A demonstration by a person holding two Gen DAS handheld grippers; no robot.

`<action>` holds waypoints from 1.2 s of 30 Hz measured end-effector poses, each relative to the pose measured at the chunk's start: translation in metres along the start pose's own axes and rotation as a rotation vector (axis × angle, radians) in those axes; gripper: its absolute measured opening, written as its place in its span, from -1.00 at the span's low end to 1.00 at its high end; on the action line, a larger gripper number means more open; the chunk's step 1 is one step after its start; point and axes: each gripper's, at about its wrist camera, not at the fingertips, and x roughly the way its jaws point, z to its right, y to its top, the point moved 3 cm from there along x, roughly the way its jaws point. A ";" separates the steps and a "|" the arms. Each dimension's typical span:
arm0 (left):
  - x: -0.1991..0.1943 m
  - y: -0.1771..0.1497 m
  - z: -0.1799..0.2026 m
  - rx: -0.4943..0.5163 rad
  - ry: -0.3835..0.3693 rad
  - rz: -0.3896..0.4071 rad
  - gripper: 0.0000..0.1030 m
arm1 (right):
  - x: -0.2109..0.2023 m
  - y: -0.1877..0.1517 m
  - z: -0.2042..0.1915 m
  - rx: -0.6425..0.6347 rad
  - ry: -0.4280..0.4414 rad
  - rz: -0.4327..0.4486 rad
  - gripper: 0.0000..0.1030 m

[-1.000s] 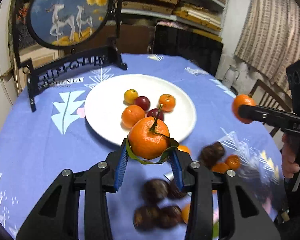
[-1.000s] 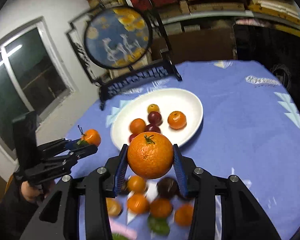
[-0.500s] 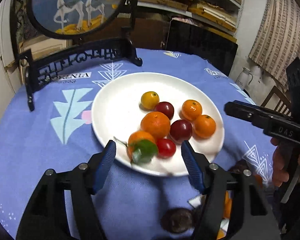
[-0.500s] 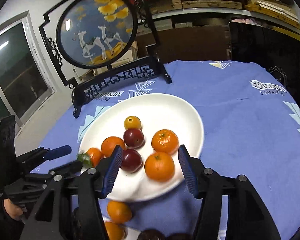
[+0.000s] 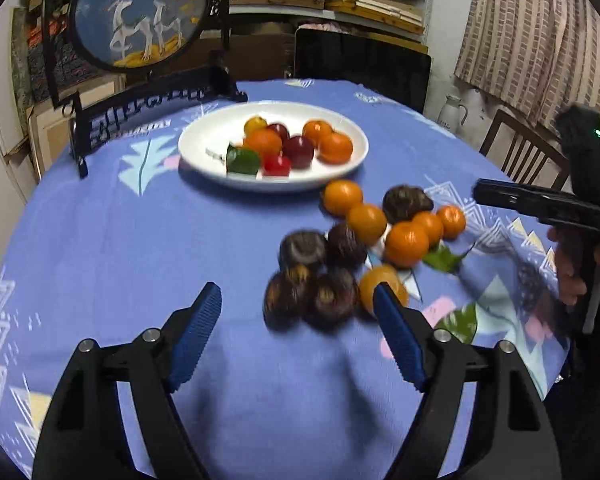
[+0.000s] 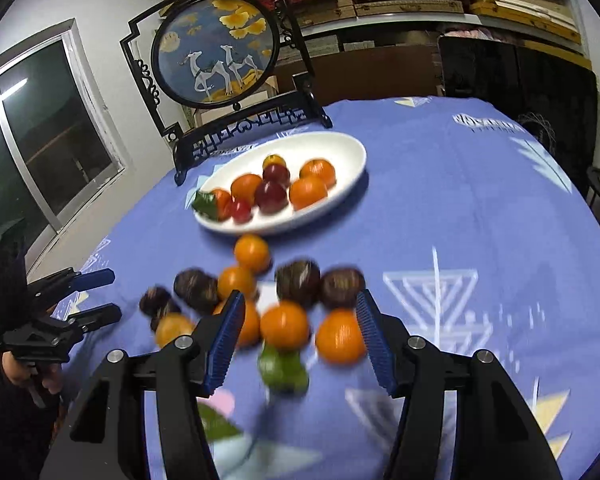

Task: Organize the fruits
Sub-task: 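Grasp a dark brown fruit with the left gripper while the right gripper grasps a tangerine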

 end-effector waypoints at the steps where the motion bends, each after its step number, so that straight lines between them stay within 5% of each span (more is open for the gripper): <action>1: 0.004 -0.003 -0.004 -0.031 -0.006 -0.012 0.33 | -0.002 -0.005 0.000 0.005 0.001 0.000 0.13; 4: 0.018 -0.005 -0.015 -0.112 -0.032 -0.043 0.17 | -0.008 -0.019 0.000 0.022 0.009 -0.004 0.13; 13: 0.053 -0.002 -0.017 -0.167 -0.094 -0.129 0.28 | -0.011 -0.030 0.004 0.019 -0.021 -0.016 0.13; 14: 0.053 -0.003 -0.018 -0.178 -0.109 -0.129 0.14 | -0.010 -0.030 0.005 0.017 -0.024 -0.019 0.13; 16: 0.048 -0.003 -0.014 -0.161 -0.123 -0.103 -0.26 | -0.006 -0.031 0.005 0.013 -0.028 -0.028 0.13; 17: 0.046 -0.003 -0.011 -0.143 -0.114 -0.088 -0.31 | -0.003 -0.032 0.005 0.012 -0.027 -0.036 0.12; 23: 0.025 -0.001 -0.003 -0.110 -0.059 0.025 -0.31 | 0.010 -0.029 0.007 -0.008 -0.102 -0.059 0.09; 30: 0.017 0.004 -0.008 -0.125 -0.060 0.067 -0.31 | 0.030 -0.023 -0.002 -0.139 -0.231 -0.093 0.09; 36: 0.013 0.003 -0.010 -0.136 -0.068 0.081 -0.31 | 0.050 -0.018 -0.002 -0.154 -0.260 -0.147 -0.27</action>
